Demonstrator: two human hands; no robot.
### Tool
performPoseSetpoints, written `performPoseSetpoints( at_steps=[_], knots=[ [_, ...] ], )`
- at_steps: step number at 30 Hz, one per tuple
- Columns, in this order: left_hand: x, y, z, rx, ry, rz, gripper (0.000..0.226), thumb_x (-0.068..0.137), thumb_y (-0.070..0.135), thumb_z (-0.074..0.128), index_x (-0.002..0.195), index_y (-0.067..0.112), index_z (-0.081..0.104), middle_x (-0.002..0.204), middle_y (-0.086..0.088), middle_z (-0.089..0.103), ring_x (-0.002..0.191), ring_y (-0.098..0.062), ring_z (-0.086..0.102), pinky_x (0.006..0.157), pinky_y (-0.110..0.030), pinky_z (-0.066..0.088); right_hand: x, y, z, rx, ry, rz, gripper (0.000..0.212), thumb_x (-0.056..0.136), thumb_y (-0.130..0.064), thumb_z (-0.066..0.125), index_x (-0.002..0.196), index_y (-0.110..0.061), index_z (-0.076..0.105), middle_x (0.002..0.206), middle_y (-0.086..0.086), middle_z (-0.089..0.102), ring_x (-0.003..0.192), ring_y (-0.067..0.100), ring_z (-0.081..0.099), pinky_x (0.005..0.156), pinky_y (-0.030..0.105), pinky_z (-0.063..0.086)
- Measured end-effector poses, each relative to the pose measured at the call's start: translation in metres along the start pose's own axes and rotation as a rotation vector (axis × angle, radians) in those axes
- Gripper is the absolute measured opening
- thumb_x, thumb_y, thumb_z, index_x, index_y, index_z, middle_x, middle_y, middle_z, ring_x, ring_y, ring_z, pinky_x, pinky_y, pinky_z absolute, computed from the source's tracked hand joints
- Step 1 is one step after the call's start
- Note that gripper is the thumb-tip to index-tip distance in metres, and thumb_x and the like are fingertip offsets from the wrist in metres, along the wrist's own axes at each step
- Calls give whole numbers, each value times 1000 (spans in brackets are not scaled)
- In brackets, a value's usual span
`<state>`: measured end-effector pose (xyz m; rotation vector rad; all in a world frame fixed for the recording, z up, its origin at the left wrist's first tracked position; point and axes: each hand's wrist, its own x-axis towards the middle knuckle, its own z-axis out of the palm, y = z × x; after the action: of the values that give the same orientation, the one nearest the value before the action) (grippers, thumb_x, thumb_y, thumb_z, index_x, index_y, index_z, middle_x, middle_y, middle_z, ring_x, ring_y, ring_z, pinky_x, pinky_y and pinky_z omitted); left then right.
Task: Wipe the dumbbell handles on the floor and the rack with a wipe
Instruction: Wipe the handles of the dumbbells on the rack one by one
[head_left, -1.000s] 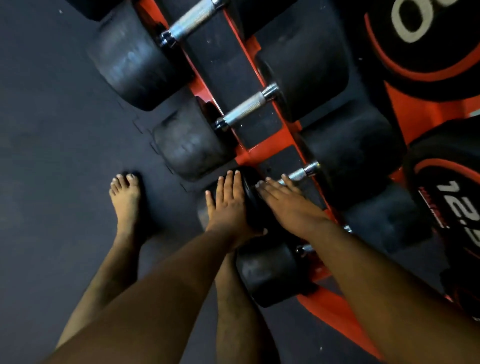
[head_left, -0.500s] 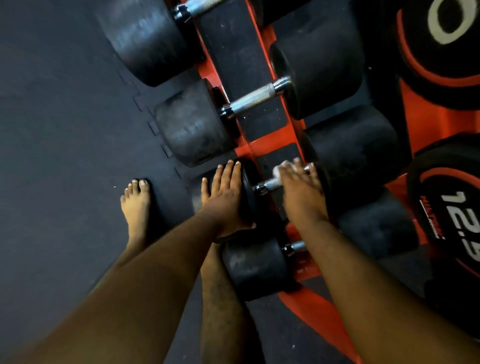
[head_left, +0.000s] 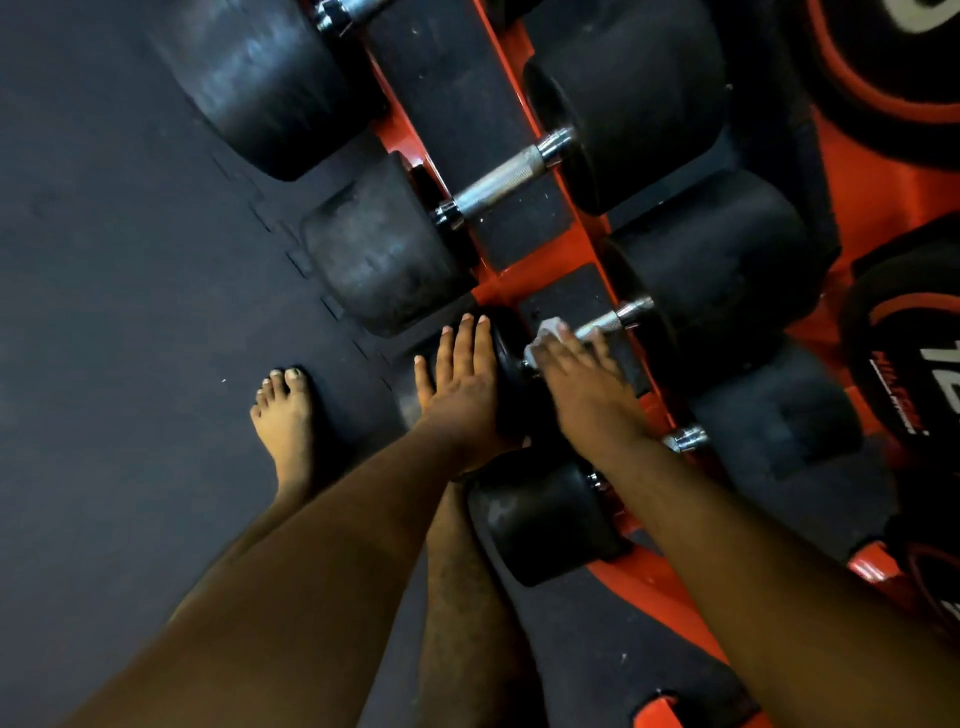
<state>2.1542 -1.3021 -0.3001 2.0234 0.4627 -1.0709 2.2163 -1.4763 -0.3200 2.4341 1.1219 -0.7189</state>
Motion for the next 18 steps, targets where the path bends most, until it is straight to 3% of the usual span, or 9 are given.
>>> performPoseSetpoints(
  at_steps=[2,6,11,15,18],
  knots=[
    [0,0,-1,3,-2,-5,149,66,49,90,158,20,-23,167,3,-26,153,-22,-25,122,-55,-11,5,6,-3,-53,-15,-44,62,87,-16,25,140,-10,57,147,9,54,146,29,39,121,55,13],
    [0,1,2,19,20,-9,149,65,52,90,158,20,-22,167,3,-24,154,-21,-24,121,-55,-10,8,34,-2,13,46,217,57,90,-16,29,141,-7,54,148,13,53,147,33,35,123,48,12],
    [-1,1,2,11,38,-5,147,65,51,90,159,19,-19,168,3,-21,155,-21,-21,123,-56,-7,2,2,8,32,99,-27,57,88,-17,32,138,-10,58,146,9,56,143,28,42,120,51,22],
    [-1,2,0,10,37,-11,148,64,49,91,159,20,-19,168,3,-22,154,-21,-22,124,-56,-7,2,37,6,68,185,207,51,90,-12,47,139,-10,57,148,9,53,143,32,43,121,46,19],
    [-2,2,-1,2,40,-9,148,64,48,91,159,20,-19,168,3,-22,154,-21,-22,124,-55,-8,0,13,13,152,180,90,54,87,-12,37,137,-8,58,144,9,57,141,32,45,120,50,21]
  ],
)
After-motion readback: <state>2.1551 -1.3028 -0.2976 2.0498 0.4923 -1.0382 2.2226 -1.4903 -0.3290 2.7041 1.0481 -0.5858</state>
